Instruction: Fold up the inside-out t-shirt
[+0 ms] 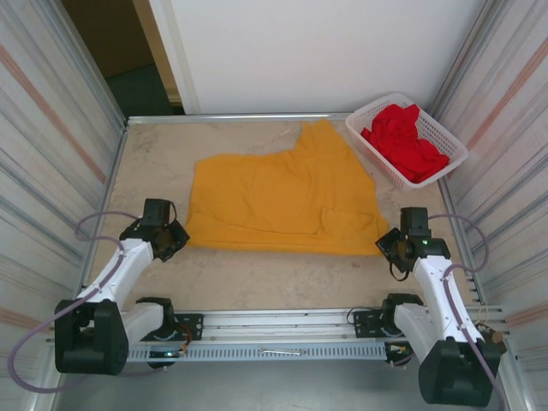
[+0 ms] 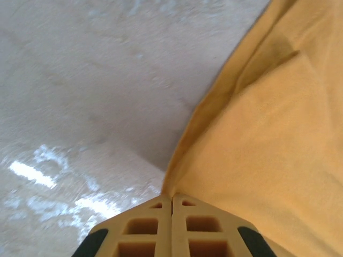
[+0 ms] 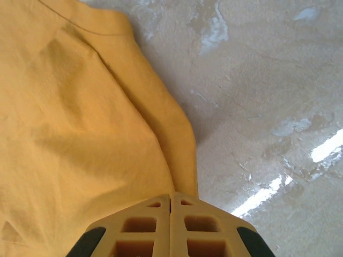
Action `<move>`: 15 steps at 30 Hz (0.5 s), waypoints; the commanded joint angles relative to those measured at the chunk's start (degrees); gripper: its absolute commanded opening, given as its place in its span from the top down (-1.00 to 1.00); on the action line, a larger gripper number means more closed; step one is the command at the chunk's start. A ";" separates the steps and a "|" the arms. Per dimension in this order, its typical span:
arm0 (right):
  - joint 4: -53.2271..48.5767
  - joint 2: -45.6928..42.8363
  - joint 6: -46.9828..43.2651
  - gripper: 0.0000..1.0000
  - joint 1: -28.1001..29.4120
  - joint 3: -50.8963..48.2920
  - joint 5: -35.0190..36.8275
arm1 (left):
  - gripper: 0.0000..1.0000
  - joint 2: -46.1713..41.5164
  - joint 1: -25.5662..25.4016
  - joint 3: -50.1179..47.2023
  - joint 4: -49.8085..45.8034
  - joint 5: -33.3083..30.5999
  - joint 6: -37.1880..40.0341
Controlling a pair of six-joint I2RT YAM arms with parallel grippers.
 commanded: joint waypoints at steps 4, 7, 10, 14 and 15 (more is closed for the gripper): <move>-6.16 -4.20 0.21 1.00 -1.28 0.52 3.09 | 0.83 -4.12 1.62 0.85 -9.10 2.56 0.40; -6.72 -4.95 0.04 0.93 -1.33 0.35 0.61 | 0.20 -6.86 1.67 1.75 -11.73 2.67 -0.01; -7.31 -4.61 0.28 0.08 -1.33 1.20 -0.87 | -0.12 -9.69 1.65 3.46 -12.90 1.43 0.29; -6.39 -3.50 -1.33 -0.06 -1.43 5.07 0.94 | -0.18 -9.26 1.57 6.99 -10.58 3.42 2.41; -6.06 -2.29 -2.26 -0.09 -1.60 6.76 2.04 | -0.19 -8.03 1.34 7.85 -9.35 4.15 3.12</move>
